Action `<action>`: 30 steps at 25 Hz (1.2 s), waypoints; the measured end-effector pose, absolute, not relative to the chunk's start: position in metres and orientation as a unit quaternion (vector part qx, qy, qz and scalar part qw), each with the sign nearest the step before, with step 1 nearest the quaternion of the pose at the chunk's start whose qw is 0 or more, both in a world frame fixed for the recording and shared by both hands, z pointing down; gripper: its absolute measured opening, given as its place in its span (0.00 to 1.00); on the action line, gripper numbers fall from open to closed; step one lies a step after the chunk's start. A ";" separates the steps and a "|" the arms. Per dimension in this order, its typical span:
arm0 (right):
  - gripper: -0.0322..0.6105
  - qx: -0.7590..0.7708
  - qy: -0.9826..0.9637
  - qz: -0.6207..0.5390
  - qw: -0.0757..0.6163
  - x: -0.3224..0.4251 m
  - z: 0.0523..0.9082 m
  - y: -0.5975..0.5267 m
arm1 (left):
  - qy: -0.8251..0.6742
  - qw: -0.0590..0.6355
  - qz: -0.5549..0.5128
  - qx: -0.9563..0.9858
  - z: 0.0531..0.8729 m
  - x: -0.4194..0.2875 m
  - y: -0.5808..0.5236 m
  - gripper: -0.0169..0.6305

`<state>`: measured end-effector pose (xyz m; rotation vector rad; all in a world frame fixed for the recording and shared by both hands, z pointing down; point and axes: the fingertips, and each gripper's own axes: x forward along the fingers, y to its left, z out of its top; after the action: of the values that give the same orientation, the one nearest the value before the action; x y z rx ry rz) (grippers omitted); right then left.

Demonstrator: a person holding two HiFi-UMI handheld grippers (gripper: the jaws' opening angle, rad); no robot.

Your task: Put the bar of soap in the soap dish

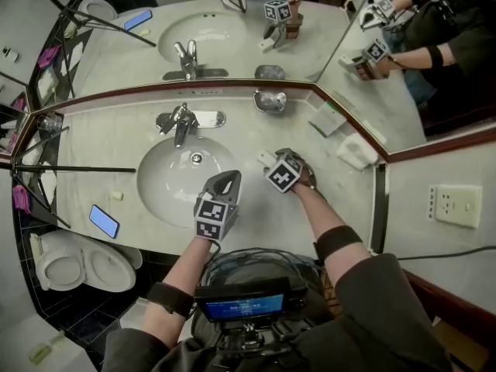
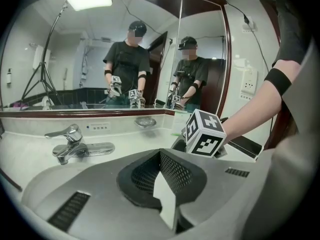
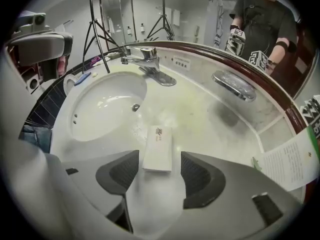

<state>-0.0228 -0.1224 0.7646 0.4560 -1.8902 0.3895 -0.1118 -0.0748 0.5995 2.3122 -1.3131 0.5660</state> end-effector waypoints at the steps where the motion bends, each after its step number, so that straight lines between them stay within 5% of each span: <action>1: 0.50 0.190 -0.797 0.168 0.548 -0.024 0.767 -0.122 | -0.472 0.211 0.204 0.831 0.600 -0.112 -0.075 0.03; 5: 0.37 0.195 -0.794 0.194 0.542 -0.027 0.767 -0.118 | -0.471 0.213 0.208 0.830 0.602 -0.111 -0.073 0.03; 15: 0.36 0.232 -0.817 0.189 0.493 -0.021 0.746 -0.129 | -0.470 0.213 0.214 0.829 0.606 -0.110 -0.069 0.03; 30: 0.36 0.352 -0.873 0.185 0.283 0.023 0.627 -0.140 | -0.468 0.193 0.218 0.834 0.598 -0.101 -0.079 0.03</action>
<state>0.0233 -0.1395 0.6273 0.9428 -2.3358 0.4959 -0.1012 -0.0795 0.5981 2.3400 -1.3137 0.6122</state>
